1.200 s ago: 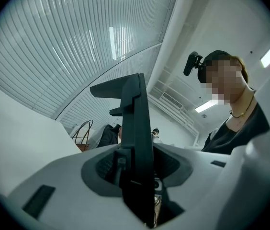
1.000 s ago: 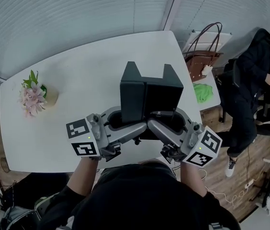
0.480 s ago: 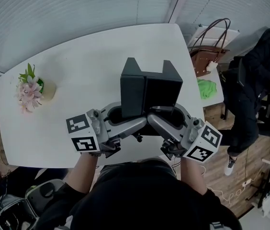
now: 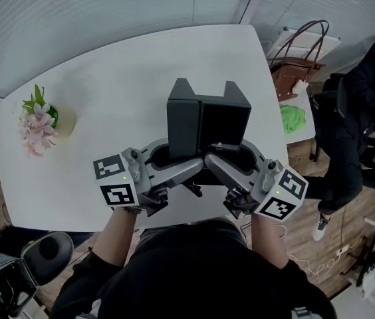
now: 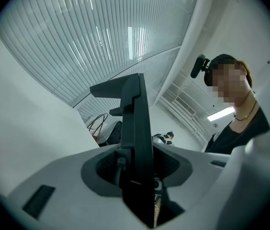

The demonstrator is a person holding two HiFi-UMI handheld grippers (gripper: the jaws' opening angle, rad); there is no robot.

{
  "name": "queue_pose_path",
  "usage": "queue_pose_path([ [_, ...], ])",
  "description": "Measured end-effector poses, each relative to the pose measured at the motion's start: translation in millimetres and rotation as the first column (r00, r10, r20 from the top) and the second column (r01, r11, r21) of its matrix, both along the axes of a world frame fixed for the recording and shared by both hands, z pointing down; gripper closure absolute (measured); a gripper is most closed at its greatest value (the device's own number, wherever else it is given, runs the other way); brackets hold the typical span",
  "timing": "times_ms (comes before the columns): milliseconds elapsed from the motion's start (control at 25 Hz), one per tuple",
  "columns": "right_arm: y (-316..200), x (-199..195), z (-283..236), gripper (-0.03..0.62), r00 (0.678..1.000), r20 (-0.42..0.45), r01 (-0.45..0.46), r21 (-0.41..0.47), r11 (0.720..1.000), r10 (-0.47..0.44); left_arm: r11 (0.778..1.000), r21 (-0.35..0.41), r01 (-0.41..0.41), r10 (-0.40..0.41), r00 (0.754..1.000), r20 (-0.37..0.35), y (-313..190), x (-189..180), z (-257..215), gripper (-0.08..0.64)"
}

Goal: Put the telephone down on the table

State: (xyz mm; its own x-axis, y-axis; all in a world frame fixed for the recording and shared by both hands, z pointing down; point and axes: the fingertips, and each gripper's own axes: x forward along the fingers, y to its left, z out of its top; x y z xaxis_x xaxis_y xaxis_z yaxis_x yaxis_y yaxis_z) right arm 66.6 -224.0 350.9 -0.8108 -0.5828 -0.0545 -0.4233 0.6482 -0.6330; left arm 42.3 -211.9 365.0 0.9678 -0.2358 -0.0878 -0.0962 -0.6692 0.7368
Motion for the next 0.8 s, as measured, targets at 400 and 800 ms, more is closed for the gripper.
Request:
queue_pose_path([
  [400,-8,-4,20,0.382,1.000,0.004,0.010,-0.054,0.998,-0.010,0.998,-0.066,0.019,-0.019,1.000,-0.005,-6,-4,19,0.368],
  [800,-8,-8,41,0.382,1.000,0.007,0.021,-0.128,0.992,-0.021,0.988,-0.153,0.032,-0.033,0.999,-0.002,-5,-8,39,0.370],
])
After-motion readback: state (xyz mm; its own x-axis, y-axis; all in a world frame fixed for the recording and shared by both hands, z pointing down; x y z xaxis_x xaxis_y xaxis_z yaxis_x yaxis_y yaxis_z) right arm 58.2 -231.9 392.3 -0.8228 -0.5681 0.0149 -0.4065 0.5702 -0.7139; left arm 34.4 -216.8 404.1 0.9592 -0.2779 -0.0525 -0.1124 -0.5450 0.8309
